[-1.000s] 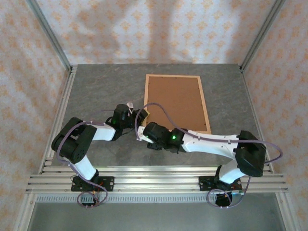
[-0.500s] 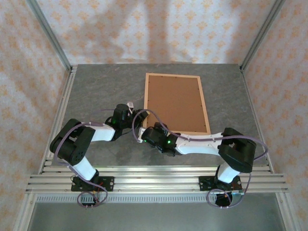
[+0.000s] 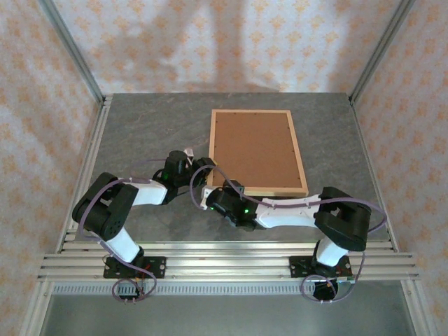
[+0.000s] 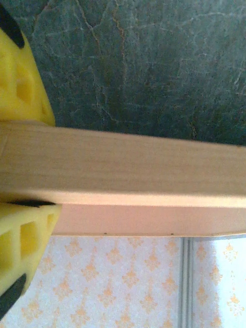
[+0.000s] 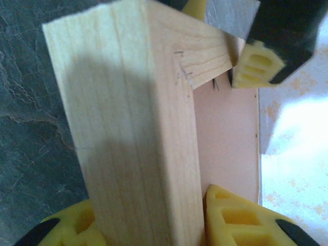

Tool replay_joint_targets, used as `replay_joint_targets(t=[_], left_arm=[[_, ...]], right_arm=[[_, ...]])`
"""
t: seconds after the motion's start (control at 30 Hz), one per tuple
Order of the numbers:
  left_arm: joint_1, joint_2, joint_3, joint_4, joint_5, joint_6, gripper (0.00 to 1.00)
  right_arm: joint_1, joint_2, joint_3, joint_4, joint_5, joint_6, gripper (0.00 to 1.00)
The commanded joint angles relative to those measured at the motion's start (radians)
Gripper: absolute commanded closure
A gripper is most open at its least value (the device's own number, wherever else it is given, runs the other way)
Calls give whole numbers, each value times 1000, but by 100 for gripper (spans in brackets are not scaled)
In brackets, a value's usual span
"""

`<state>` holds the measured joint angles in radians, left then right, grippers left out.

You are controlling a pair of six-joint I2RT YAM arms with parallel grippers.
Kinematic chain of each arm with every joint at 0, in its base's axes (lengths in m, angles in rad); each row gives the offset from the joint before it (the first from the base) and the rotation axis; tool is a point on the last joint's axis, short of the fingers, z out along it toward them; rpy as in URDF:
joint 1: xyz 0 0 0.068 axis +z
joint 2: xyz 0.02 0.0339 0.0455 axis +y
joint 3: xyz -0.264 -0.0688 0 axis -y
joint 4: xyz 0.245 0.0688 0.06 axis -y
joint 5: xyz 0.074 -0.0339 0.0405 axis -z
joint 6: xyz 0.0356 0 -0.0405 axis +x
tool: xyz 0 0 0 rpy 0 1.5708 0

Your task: Put the photo into the frame

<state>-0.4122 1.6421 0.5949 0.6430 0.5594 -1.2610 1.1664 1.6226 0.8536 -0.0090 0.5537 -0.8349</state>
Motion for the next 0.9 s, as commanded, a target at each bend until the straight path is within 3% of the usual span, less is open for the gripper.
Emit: replay_joint_targets(t=[0.0, 0.07, 0.2, 0.37, 0.57, 0.87], left_arm=[[-3, -32, 18, -16, 5, -15, 52], [-1, -35, 23, -27, 4, -13, 36], [24, -60, 21, -56, -1, -9, 2], [74, -156, -22, -128, -50, 14, 0], [101, -265, 4, -360, -121, 121, 0], [144, -216, -19, -248, -91, 61, 0]], right_arm=[[-14, -12, -9, 28, -30, 60, 91], [-14, -17, -6, 21, -40, 56, 100], [-13, -21, 11, 9, -58, 60, 100], [-16, -48, 37, 35, -79, 100, 100], [-20, -93, 63, 148, -33, 101, 100], [-22, -165, 143, 263, -85, 124, 100]])
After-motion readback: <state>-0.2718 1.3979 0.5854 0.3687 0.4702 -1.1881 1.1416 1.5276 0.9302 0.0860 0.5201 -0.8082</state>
